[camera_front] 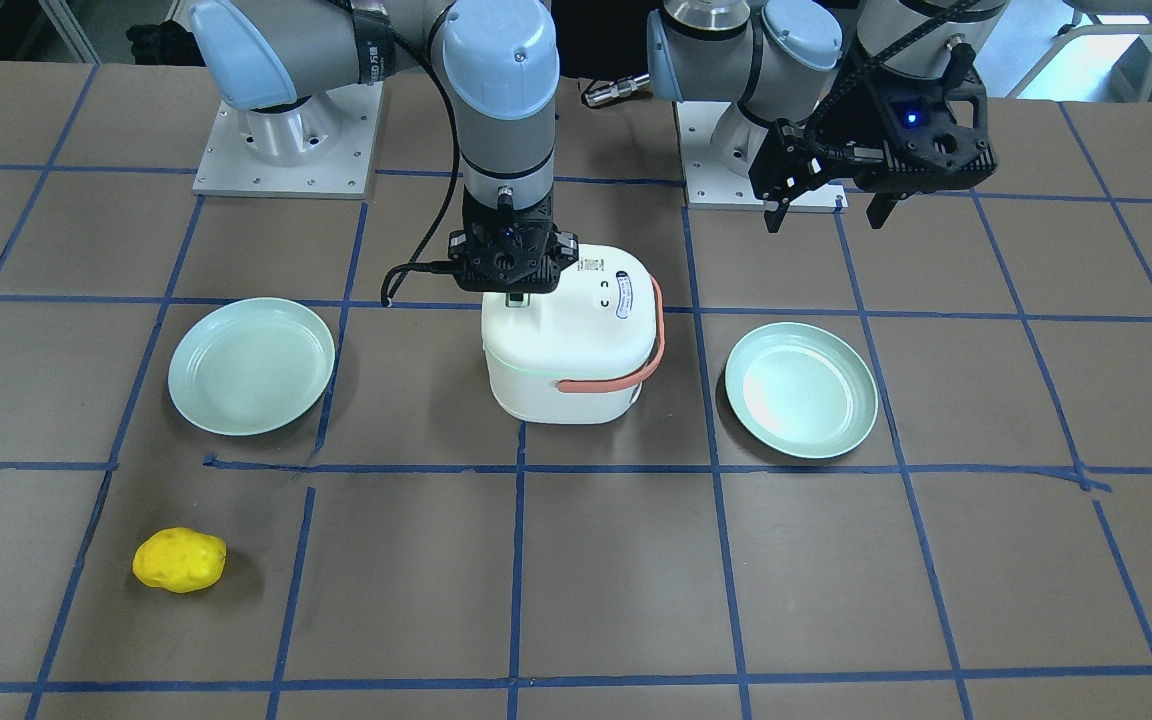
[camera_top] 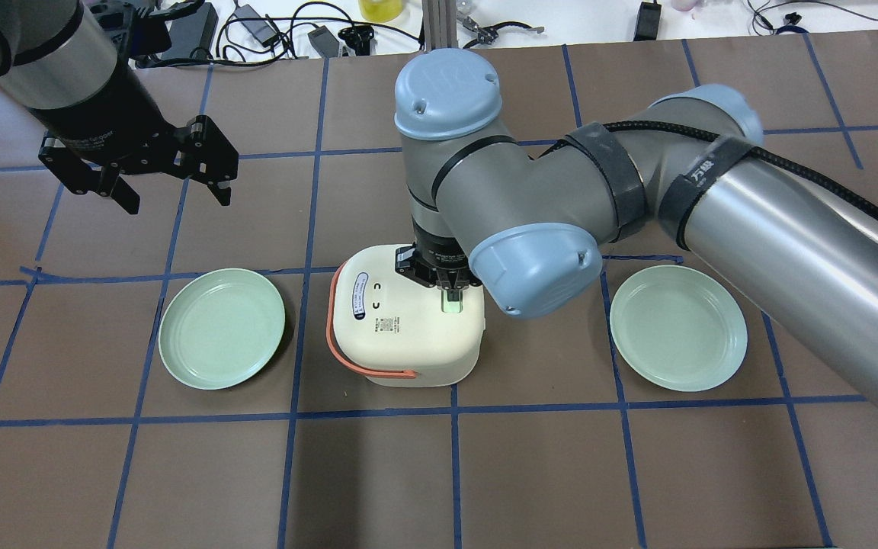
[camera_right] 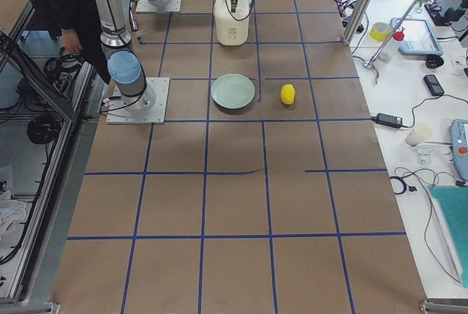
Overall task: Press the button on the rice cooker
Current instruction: 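Press down on the green button with the right gripper fingertips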
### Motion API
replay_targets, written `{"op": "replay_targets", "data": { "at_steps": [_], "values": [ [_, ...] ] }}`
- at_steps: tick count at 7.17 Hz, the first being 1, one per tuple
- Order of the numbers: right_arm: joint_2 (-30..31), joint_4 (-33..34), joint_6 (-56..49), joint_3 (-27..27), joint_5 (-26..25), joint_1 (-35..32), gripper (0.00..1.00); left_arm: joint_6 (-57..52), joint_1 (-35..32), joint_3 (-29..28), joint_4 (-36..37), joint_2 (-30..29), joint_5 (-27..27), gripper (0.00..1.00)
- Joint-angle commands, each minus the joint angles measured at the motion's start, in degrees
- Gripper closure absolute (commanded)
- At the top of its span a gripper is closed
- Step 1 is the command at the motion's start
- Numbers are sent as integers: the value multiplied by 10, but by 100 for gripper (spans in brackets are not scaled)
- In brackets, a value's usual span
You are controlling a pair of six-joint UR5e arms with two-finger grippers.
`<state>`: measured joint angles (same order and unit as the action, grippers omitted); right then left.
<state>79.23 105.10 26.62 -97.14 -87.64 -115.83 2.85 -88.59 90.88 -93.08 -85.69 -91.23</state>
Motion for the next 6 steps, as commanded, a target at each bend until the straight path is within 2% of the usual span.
{"op": "replay_targets", "data": {
  "at_steps": [1,3,4,6],
  "values": [
    [0,-2,-3,8,-3,0,94,0,0,0,0,0,0,0],
    [10,-22,-1,54,-10,15,31,0,0,0,0,0,0,0],
    [10,-66,-3,82,-25,26,0,0,0,0,0,0,0,0],
    [25,-107,-31,126,-38,74,0,0,0,0,0,0,0,0]
  ]
}}
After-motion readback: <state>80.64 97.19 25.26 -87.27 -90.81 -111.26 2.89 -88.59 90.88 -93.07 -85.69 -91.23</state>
